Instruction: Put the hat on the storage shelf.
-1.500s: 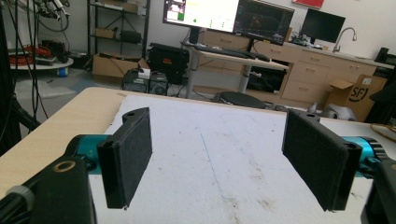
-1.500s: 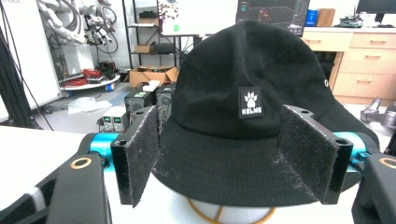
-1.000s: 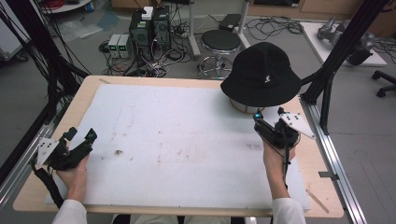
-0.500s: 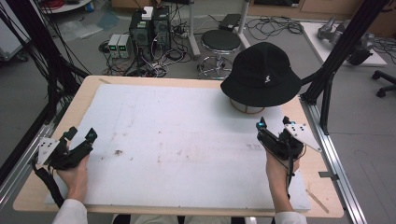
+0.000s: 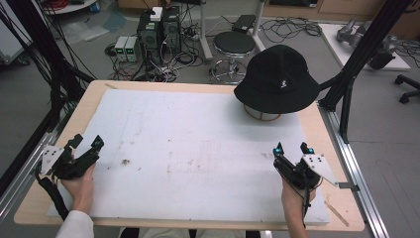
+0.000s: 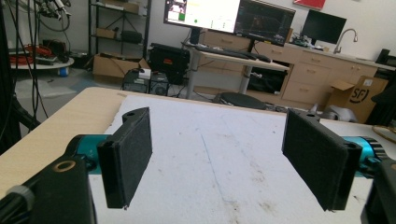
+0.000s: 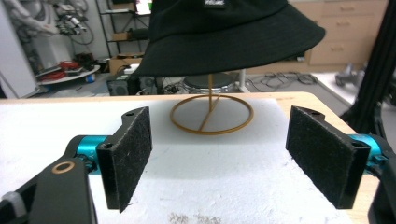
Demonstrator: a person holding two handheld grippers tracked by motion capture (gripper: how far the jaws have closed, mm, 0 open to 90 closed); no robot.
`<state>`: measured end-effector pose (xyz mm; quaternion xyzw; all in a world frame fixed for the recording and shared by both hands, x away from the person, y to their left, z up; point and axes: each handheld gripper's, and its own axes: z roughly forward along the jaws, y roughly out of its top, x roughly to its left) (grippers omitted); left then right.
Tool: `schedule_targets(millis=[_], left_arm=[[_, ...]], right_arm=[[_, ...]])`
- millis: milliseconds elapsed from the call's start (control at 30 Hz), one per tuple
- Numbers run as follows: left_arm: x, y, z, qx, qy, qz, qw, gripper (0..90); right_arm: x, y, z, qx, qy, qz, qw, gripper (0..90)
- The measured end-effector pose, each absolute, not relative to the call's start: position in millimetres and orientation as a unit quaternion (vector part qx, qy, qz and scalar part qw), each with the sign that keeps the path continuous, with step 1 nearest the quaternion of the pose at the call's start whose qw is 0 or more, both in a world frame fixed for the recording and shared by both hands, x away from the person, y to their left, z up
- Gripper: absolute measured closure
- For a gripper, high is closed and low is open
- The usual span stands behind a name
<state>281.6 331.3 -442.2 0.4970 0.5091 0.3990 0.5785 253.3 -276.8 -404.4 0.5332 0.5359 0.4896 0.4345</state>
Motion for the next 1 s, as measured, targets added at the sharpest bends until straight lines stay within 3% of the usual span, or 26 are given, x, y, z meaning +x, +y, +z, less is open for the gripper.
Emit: schedule_targets(millis=[367,1000], left_arm=[[283.9,330.6,-443.0,0.502,0.506,0.398,0.578,24.5],[283.1,328.7,-444.1,0.516,0.500,0.394,0.573,24.5]], right_arm=[[260.0,-271.5,-418.0,0.507,0.552,0.471,0.466,20.6],[262.9,-278.3,-426.2,0.524,0.554,0.462,0.454,20.4]])
